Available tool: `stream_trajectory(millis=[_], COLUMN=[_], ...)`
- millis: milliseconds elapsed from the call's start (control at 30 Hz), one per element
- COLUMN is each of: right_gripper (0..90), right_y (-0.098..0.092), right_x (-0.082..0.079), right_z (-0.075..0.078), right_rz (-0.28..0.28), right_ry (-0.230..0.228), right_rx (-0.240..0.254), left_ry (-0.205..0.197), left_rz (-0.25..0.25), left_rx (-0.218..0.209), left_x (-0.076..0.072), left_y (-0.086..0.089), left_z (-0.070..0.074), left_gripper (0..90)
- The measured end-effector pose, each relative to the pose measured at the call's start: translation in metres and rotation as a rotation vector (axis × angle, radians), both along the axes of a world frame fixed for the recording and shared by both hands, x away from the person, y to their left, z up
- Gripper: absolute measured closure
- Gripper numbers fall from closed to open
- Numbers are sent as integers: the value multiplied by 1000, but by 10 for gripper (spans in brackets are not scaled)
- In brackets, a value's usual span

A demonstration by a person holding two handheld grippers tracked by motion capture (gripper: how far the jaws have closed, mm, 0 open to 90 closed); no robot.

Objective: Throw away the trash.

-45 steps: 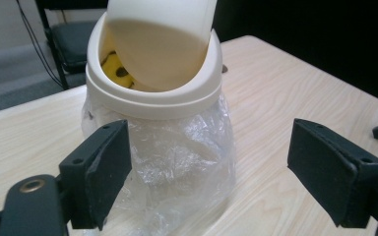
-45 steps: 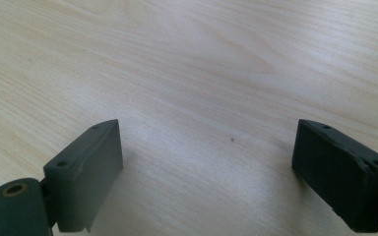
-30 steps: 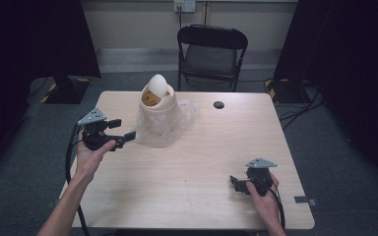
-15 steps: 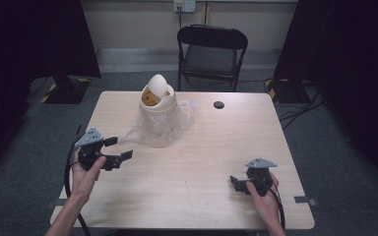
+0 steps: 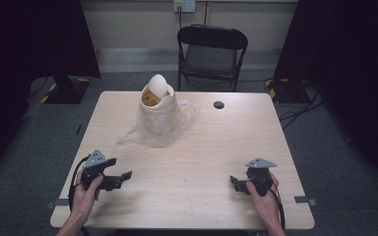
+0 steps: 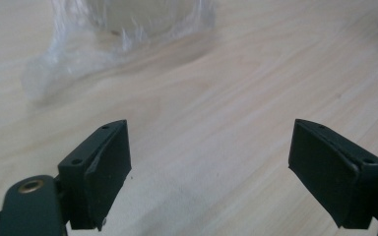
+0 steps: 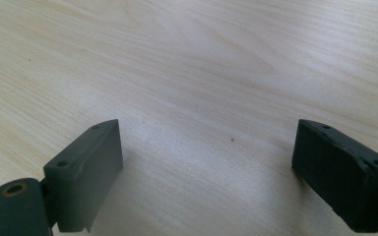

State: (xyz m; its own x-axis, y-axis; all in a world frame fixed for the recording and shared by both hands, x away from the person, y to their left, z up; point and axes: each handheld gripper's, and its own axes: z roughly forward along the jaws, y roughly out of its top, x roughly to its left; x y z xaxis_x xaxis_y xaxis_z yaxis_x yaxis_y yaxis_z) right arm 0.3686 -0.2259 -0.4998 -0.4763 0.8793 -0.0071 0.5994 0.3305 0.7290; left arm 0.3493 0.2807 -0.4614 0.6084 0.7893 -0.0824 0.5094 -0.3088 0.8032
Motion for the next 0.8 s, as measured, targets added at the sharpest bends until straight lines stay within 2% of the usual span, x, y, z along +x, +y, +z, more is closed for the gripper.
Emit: stream_trajectory(millis=[100, 200, 300, 533, 800], right_gripper=[108, 108, 108, 108, 108], right_y=[0, 0, 0, 0, 0], right_x=[0, 0, 0, 0, 0], right_z=[0, 0, 0, 0, 0], right_rz=[0, 0, 1, 0, 0], right_ry=[0, 0, -1, 0, 0], right_rx=[0, 0, 0, 0, 0], left_ry=[25, 78, 105, 46, 42], left_rz=[12, 28, 43, 51, 65], left_rx=[27, 50, 54, 128, 134], left_x=[0, 3, 3, 2, 3], left_y=[-1, -1, -1, -6, -6], left_z=[-11, -24, -30, -39, -40], left_gripper=[160, 166, 172, 159, 128])
